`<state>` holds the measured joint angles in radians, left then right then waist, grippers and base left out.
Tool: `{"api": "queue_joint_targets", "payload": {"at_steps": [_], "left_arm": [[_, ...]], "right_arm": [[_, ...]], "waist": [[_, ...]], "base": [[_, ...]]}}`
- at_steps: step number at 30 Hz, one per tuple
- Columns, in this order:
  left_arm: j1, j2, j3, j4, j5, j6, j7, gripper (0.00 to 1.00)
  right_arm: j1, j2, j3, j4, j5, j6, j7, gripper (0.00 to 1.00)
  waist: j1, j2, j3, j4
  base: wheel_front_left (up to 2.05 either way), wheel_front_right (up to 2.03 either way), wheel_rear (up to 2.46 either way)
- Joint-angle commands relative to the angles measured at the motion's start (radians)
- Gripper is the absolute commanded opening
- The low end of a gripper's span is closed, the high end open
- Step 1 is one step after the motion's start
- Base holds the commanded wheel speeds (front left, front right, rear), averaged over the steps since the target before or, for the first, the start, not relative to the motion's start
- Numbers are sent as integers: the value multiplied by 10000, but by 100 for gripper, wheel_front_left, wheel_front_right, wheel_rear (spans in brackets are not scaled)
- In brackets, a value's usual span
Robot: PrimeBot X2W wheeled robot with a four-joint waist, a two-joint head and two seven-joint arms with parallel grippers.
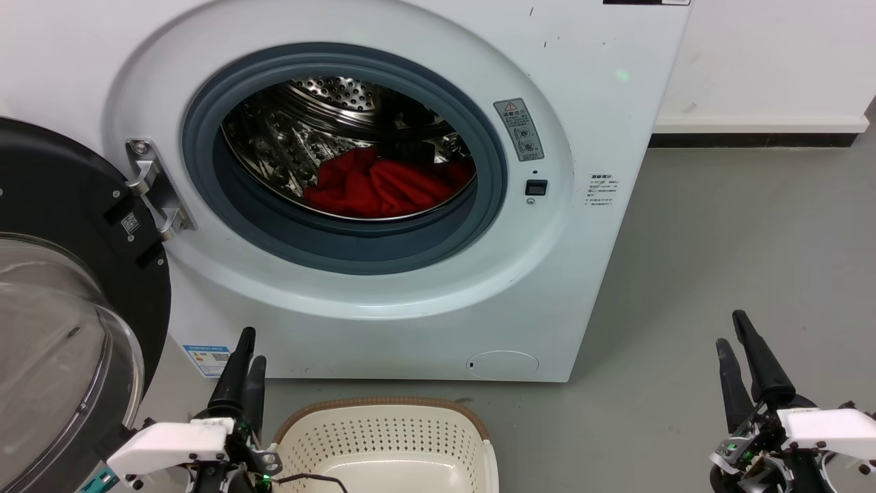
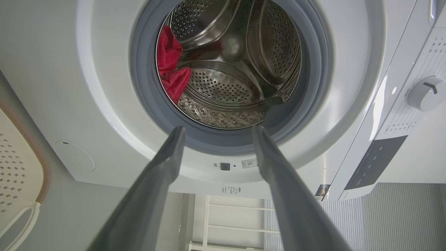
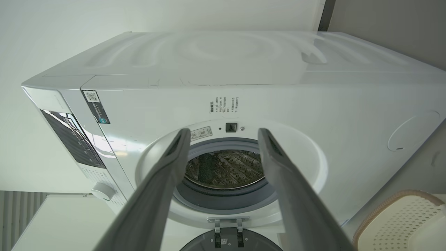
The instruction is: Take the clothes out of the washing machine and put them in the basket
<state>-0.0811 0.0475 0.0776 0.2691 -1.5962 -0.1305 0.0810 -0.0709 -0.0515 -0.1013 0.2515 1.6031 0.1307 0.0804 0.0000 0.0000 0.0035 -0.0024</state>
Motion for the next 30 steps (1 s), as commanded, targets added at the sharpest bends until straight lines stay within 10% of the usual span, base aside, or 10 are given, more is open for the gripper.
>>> {"api": "queue_joint_targets", "payload": {"at_steps": [1, 30], "left_arm": [[-301, 39, -100, -206, 140, -2, -92, 100], [-534, 30, -640, -751, 5862, -2, -1315, 100]], "right_arm": [[-98, -4, 26, -267, -148, 0, -95, 100], [364, 1, 364, -1515, -6889, 0, -1313, 100]], "waist": [[1, 0, 0, -4], [1, 0, -80, -95]], "base": [[0, 0, 0], [0, 0, 0]]}}
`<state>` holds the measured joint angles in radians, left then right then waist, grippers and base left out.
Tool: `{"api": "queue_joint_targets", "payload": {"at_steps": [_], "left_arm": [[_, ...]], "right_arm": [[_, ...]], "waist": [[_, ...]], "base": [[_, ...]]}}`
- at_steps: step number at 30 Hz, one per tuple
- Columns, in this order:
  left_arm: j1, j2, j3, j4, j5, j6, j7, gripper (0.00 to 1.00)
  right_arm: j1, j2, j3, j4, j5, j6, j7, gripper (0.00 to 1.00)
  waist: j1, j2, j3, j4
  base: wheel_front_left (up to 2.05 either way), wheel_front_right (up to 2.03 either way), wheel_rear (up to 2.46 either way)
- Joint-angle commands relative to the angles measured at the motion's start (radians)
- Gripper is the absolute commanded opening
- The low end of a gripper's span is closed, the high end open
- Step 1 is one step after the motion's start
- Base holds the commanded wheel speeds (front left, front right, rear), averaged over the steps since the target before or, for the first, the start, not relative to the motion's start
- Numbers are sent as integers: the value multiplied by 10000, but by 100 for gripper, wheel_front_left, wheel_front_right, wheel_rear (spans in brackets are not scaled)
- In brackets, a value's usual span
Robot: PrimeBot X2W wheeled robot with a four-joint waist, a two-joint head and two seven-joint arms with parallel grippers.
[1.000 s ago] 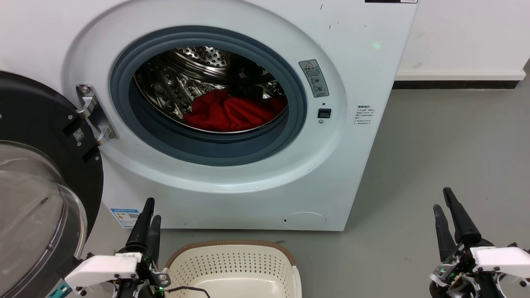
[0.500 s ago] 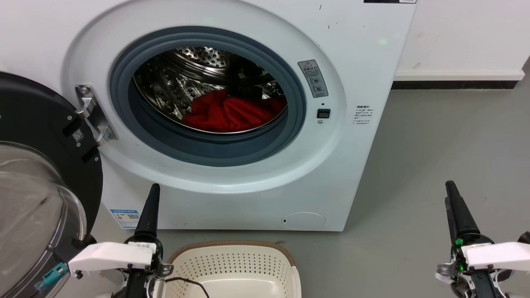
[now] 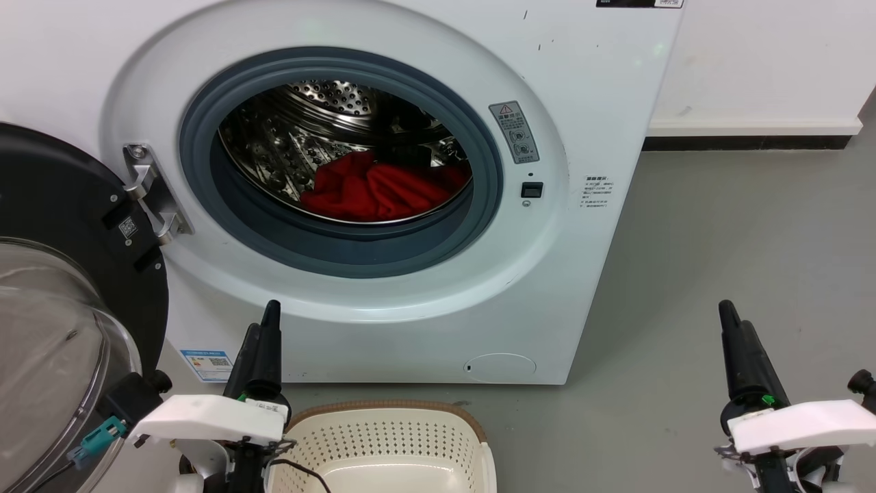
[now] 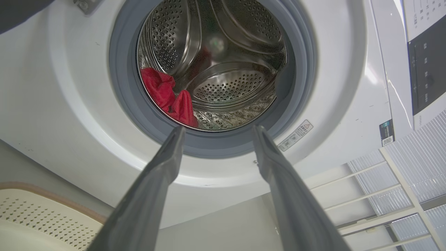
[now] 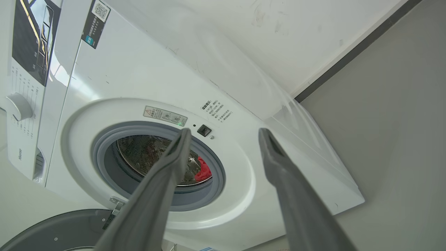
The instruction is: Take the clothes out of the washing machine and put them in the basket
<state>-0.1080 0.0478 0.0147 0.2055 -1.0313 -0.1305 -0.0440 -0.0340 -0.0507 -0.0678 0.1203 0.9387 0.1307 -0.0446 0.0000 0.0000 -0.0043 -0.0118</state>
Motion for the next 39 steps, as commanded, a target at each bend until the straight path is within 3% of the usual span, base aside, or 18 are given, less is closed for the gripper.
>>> {"api": "queue_joint_targets", "payload": {"at_steps": [1, 19, 39], "left_arm": [[-265, 26, -23, -93, 423, -3, -99, 100], [-296, 28, -428, 80, 3579, 153, -687, 100], [-334, 90, -663, 303, 5967, 315, -1232, 100]], "right_arm": [[10, -6, 65, -211, -482, 0, -103, 100], [30, -3, 245, 55, -3783, 0, -683, 100], [21, 1, 329, 333, -6522, 0, -1231, 100]], "waist": [[0, 0, -6, -5], [0, 0, -38, 24], [0, 0, -55, 58]], "base": [[0, 0, 0], [0, 0, 0], [0, 0, 0]]}}
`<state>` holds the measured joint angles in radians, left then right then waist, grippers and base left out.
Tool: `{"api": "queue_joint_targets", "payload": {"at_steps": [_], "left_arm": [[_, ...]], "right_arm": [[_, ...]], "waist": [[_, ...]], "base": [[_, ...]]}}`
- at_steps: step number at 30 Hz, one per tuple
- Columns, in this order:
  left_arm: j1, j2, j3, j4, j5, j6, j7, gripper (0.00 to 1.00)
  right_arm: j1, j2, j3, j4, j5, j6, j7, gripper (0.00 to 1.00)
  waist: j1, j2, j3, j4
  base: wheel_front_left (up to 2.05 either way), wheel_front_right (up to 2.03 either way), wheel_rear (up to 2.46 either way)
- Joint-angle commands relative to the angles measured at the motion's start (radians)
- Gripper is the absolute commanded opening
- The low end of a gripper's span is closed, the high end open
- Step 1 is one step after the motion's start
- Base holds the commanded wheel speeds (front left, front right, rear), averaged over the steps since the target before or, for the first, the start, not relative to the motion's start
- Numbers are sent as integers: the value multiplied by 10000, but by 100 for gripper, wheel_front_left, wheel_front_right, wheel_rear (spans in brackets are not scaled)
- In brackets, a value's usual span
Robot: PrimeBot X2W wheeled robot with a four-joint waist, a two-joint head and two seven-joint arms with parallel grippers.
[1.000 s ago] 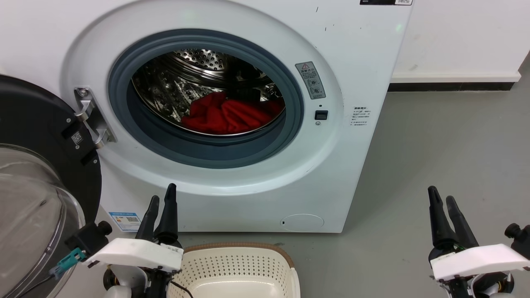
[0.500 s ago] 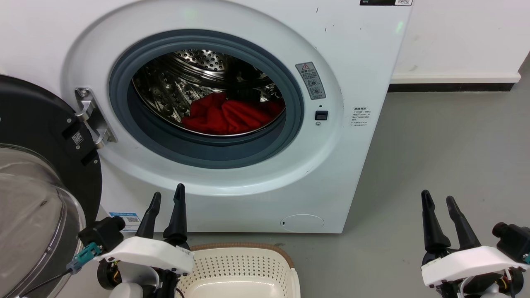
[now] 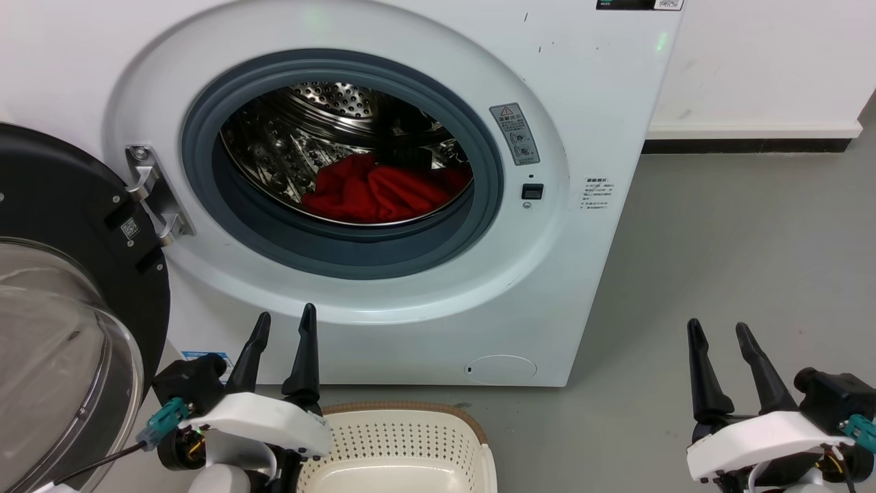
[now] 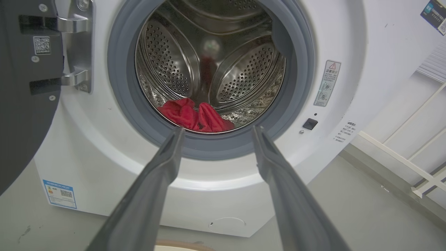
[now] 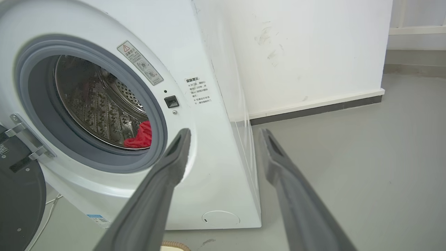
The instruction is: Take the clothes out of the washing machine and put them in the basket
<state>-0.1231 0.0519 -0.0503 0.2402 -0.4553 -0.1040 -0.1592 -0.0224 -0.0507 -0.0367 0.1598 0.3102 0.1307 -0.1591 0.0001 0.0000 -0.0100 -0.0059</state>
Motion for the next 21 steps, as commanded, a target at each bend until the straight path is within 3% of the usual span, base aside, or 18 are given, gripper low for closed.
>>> {"api": "queue_joint_targets", "payload": {"at_steps": [1, 21], "left_arm": [[-184, 49, -13, -44, 207, 51, -80, 100], [-192, 67, -167, 68, 2067, 202, -536, 100]], "right_arm": [[-95, 1, 19, -62, -236, 0, -86, 100], [-31, 4, -12, 63, -2168, -1, -458, 100]], "waist": [[0, 0, 2, -1], [0, 0, 22, -8]], "base": [[0, 0, 0], [0, 0, 0]]}}
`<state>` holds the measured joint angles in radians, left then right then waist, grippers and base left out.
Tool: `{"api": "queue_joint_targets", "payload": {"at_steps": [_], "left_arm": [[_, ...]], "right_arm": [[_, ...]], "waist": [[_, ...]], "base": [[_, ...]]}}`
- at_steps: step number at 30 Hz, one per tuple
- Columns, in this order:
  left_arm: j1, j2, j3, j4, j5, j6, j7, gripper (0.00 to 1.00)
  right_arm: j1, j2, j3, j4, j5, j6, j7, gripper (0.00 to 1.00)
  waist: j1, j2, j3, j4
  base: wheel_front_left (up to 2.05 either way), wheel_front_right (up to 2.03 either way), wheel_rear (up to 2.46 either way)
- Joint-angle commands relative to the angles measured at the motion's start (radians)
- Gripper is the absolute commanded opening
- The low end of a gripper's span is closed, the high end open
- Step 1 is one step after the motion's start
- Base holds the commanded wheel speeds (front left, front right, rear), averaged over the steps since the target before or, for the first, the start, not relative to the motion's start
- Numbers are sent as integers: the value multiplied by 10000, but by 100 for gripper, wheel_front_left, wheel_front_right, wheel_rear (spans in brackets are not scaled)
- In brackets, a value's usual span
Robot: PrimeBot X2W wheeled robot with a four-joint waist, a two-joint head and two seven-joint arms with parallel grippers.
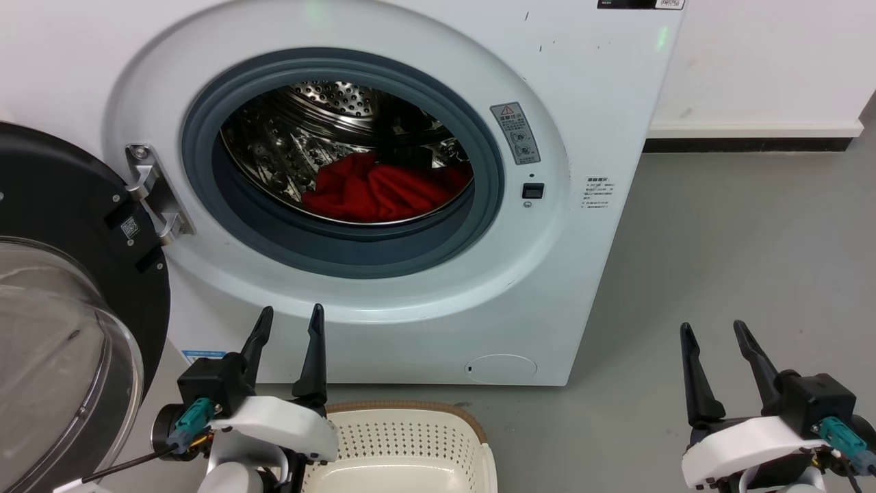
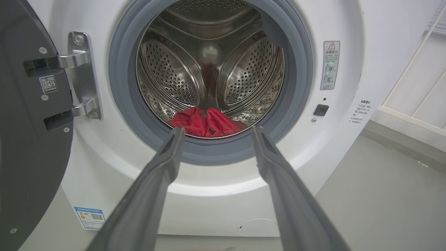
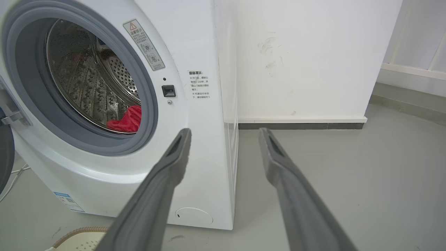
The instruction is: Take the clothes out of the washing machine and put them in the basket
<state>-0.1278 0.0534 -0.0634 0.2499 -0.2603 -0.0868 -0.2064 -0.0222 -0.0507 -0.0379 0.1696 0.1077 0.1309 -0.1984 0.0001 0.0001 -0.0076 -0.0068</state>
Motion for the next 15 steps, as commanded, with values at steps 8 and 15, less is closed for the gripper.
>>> {"api": "queue_joint_targets", "payload": {"at_steps": [8, 15], "left_arm": [[-162, 44, -60, 49, 756, 135, -220, 100], [-150, 36, -80, 109, 1282, 199, -365, 100]], "right_arm": [[21, 6, -26, -24, -737, -3, -141, 100], [63, 7, -8, -13, -1237, -3, -257, 100]], "waist": [[0, -1, -6, 22], [-1, -1, -2, 21]], "base": [[0, 0, 0], [0, 0, 0]]}}
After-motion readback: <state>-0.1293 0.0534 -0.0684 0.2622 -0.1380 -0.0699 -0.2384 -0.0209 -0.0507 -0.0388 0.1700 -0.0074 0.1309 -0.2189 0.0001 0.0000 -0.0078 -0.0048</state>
